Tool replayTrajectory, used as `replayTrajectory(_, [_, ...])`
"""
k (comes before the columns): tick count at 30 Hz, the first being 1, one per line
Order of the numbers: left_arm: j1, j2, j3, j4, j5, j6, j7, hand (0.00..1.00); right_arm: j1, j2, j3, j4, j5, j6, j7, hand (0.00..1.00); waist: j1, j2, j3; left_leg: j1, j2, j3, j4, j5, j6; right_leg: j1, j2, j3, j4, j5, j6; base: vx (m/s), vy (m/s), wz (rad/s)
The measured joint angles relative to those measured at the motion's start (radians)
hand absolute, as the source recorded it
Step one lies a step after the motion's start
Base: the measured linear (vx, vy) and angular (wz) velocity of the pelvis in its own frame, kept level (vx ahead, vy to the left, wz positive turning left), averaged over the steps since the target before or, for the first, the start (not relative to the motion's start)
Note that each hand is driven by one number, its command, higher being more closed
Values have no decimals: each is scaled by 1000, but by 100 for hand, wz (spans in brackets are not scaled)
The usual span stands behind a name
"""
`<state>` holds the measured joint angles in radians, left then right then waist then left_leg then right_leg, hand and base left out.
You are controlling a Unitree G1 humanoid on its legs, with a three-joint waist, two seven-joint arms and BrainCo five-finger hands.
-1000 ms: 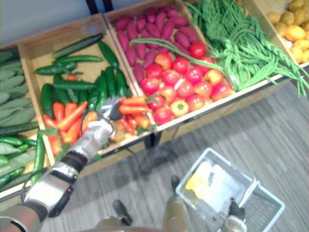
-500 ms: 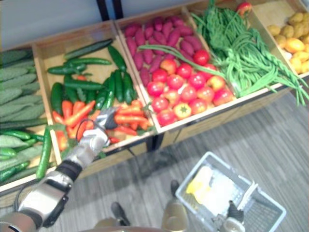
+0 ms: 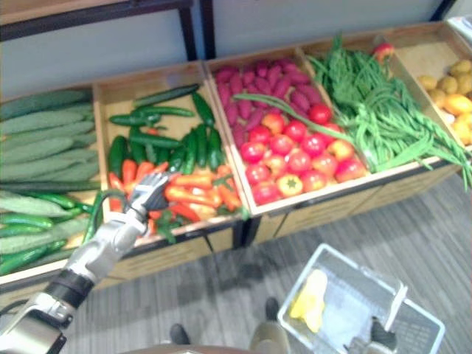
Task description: Pick vegetable in the basket
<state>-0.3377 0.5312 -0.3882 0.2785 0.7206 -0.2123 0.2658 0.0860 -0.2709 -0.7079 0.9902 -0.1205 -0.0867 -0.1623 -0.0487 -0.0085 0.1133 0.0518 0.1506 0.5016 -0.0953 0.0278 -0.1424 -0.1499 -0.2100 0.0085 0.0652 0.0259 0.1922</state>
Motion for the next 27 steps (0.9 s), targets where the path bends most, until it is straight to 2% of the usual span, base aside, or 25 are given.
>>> replayTrajectory(7, [11, 40, -45, -154, -10, -61, -35, 100, 11, -23, 0, 0, -31, 16, 3, 100, 5, -10, -55, 10, 5, 17, -5, 0, -2, 4, 7, 20, 0, 0, 0, -21, -17, -7])
replayTrajectory(9, [11, 54, -67, -194, -10, -71, -42, 100, 22, -29, 0, -3, -36, 16, 7, 100, 20, -11, -61, 25, 10, 37, -6, -2, -5, 6, 15, 38, 0, 0, 0, -32, -32, -23])
replayTrajectory(14, [12, 69, -81, -258, -44, -104, -56, 100, 59, -47, 11, -35, -40, 18, 17, 100, 23, -17, -75, 39, 18, 60, -6, -1, -10, 9, 28, 54, 0, 0, 0, -9, -31, -11])
replayTrajectory(17, [12, 102, -103, -288, -49, -113, -56, 100, 63, -77, 33, -46, -76, 18, 19, 100, 22, -26, -83, 61, 20, 93, -6, -6, -17, 9, 39, 87, -1, 2, 1, 1, -18, -31])
replayTrajectory(18, [12, 108, -116, -294, -49, -113, -57, 100, 69, -90, 48, -63, -76, 18, 19, 100, 19, -19, -92, 66, 19, 98, -6, -7, -19, 8, 40, 96, -1, 2, 2, 13, -11, -29])
replayTrajectory(24, [12, 109, -146, -313, -49, -137, -76, 100, 95, -124, 73, -166, -80, 17, 20, 100, 13, -33, -98, 92, 21, 154, -3, -17, -29, -3, 57, 147, -2, 8, 6, 28, -15, -26])
replayTrajectory(27, [12, 111, -167, -336, -49, -139, -78, 100, 97, -130, 90, -249, -117, 17, 21, 100, -3, -34, -97, 108, 21, 177, 0, -23, -33, -3, 62, 166, 0, 9, 8, 26, -7, -21])
